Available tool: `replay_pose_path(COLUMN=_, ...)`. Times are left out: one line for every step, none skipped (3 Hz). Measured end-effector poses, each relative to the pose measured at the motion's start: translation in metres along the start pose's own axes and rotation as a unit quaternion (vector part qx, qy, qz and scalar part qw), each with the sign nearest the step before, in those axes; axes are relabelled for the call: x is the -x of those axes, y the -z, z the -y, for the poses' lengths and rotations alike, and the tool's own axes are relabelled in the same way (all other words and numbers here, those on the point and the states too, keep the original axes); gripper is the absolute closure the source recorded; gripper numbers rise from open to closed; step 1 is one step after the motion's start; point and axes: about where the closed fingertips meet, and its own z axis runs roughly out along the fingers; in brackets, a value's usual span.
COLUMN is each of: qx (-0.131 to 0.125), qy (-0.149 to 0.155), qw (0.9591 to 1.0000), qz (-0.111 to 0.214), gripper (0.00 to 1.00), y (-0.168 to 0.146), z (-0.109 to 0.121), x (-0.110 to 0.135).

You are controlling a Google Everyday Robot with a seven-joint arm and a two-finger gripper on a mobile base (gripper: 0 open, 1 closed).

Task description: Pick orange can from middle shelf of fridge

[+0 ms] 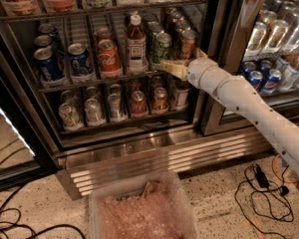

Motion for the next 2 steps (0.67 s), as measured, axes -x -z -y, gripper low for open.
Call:
replay_pose_path(qx=0.000, qy=0.000, qw=1.0000, qz=0.000, gripper=0.24, y=-0.0001, z=-0.0001, x=0.0000)
replay_pose_path(qx=-0.003, qy=0.007, qw=0.9999, qz=-0.008, gripper=0.22, y=-0.0008, z=0.0021, x=-0.0041)
